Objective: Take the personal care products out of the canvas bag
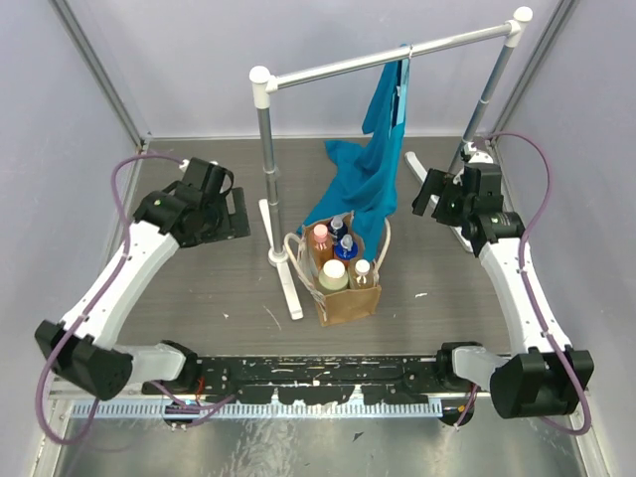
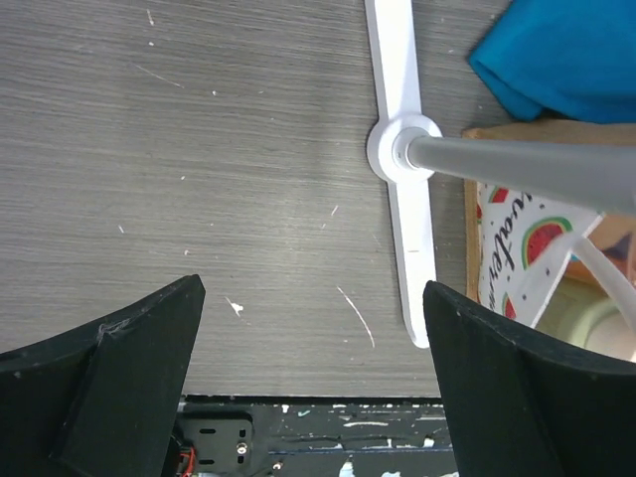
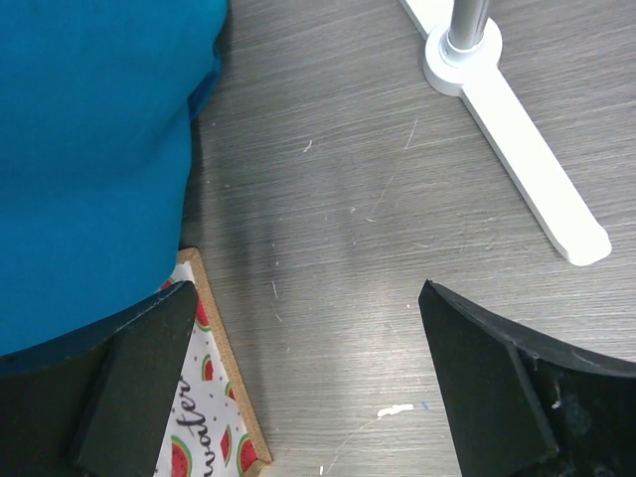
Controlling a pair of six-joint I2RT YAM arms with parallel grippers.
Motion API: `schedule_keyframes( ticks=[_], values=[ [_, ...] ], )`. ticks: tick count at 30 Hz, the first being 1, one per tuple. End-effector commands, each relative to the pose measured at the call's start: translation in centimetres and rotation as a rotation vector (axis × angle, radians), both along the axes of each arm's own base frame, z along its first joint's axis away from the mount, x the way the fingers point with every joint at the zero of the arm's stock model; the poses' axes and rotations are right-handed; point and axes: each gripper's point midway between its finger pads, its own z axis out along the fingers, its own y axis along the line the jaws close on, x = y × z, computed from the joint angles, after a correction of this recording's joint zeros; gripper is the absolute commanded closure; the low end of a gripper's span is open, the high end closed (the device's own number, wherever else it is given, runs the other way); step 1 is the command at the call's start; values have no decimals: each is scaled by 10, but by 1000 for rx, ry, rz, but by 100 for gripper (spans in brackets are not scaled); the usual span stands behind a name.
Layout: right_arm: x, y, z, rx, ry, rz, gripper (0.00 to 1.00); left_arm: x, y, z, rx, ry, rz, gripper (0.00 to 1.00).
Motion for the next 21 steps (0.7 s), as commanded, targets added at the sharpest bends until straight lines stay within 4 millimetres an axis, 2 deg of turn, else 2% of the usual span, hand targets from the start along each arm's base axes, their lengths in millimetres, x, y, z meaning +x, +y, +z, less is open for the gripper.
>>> schedule_keyframes(
  ticks=[1, 3, 5, 9, 13, 17, 21],
  values=[
    [-15, 10, 60, -5, -140, 65, 0, -18, 0, 23, -43, -81, -44, 1],
    [-25, 16, 83, -4, -212, 76, 0, -22, -8, 33, -86, -131, -90, 1],
    [-35, 25, 94, -17, -217, 99, 0, -26, -22, 43, -131, -175, -165, 1],
    [-50, 42, 88, -34, -172, 166, 0, -37, -46, 49, -169, -231, -325, 1],
    [-58, 44, 80, -26, -172, 175, 0, -41, -40, 45, -86, -280, -307, 1],
    [-60, 41, 79, -29, -183, 160, 0, -40, -35, 33, -57, -266, -286, 1],
    [-63, 39, 86, -16, -229, 145, 0, -43, -34, -3, -1, -108, -229, 1]
  ],
)
